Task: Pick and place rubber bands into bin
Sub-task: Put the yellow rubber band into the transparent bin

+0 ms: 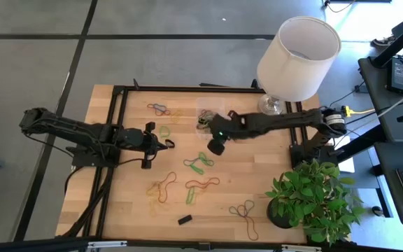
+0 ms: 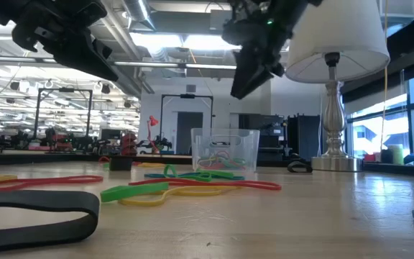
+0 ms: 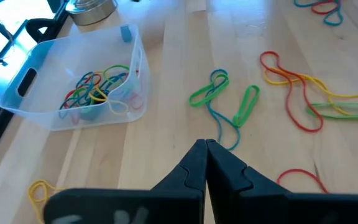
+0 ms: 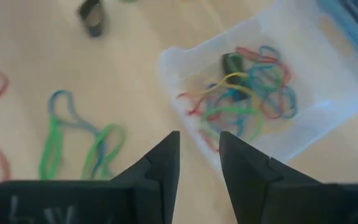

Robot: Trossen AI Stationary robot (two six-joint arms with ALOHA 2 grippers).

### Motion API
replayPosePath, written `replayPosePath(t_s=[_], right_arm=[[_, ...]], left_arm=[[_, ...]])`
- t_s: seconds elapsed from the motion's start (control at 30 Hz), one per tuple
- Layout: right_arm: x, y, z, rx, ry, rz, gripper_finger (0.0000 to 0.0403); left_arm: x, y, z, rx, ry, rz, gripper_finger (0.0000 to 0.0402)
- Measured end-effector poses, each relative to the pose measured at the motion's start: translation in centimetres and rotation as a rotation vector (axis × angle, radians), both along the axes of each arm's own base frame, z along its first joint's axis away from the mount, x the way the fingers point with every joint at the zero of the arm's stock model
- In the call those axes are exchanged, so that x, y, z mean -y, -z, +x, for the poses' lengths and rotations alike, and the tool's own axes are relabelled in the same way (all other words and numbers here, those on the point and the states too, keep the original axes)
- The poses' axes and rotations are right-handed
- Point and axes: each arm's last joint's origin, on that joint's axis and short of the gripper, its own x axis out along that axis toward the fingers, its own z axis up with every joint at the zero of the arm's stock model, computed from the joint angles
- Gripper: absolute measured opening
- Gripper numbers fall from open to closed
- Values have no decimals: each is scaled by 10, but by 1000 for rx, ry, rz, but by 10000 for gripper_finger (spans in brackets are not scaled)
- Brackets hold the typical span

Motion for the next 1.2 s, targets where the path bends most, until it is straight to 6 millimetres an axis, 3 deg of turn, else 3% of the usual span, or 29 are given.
replayPosePath(t_s=[0.23, 0.47, 0.6, 0.83, 1.07, 1.2], right_arm=[[-35, 20, -43, 200, -32, 65, 102], [-50, 31, -99, 349, -86, 120, 61], [-54, 36, -131, 379, -116, 143, 41], [-54, 43, -174, 437, -180, 158, 15], [-48, 55, -198, 459, -236, 117, 7], [-46, 62, -205, 460, -238, 116, 15]], left_arm=[[6, 0, -1, 6, -3, -9, 2], [6, -11, 4, 43, -111, -39, 2], [8, -21, 17, 12, -139, -45, 2], [17, -30, 47, -253, -277, -181, 2], [44, -30, 74, -394, -287, -244, 2], [61, -19, 77, -430, -308, -264, 3]])
